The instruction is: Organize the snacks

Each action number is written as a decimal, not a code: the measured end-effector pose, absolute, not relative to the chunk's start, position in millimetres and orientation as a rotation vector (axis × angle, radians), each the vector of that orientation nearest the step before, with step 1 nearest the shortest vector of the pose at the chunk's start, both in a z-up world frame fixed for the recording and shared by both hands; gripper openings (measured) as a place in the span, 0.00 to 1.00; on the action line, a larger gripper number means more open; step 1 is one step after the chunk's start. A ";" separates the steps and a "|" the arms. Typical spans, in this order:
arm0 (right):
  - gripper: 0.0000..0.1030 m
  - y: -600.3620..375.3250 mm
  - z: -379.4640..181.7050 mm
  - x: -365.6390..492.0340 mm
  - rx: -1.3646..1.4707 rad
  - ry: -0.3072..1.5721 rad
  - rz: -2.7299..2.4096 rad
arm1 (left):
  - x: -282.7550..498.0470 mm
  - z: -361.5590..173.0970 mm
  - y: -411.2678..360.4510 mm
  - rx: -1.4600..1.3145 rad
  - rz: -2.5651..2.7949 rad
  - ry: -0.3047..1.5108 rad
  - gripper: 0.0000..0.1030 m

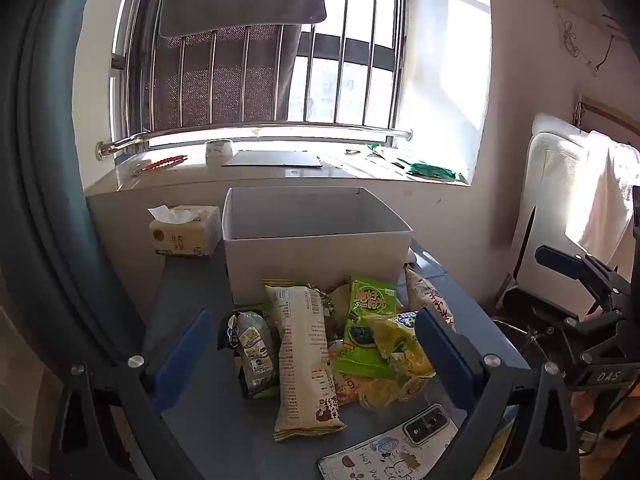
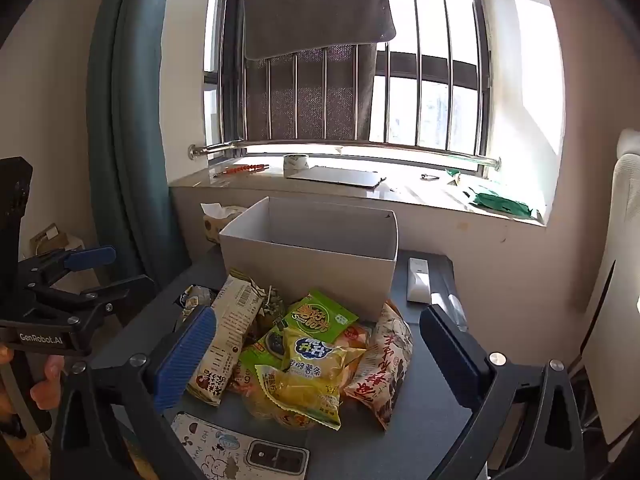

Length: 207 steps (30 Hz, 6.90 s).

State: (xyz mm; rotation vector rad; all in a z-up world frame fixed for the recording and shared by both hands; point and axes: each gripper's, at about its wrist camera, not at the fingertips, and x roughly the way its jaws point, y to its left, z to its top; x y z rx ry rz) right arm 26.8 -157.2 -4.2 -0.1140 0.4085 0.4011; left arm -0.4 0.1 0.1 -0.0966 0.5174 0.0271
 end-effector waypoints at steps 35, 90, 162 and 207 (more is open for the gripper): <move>1.00 -159.9 -4.5 24.7 -0.091 0.430 0.403 | -1.6 4.1 -4.5 -0.079 0.014 0.531 1.00; 1.00 -161.4 -14.1 31.6 -0.065 0.469 0.410 | -0.9 1.5 -1.5 -0.096 0.014 0.540 1.00; 0.51 -182.3 -31.4 117.9 0.218 0.586 0.525 | 74.7 3.4 40.9 -0.173 -0.118 0.569 0.47; 1.00 -202.1 -10.7 131.6 0.200 0.497 0.419 | 89.2 -9.7 79.3 -0.152 0.035 0.590 1.00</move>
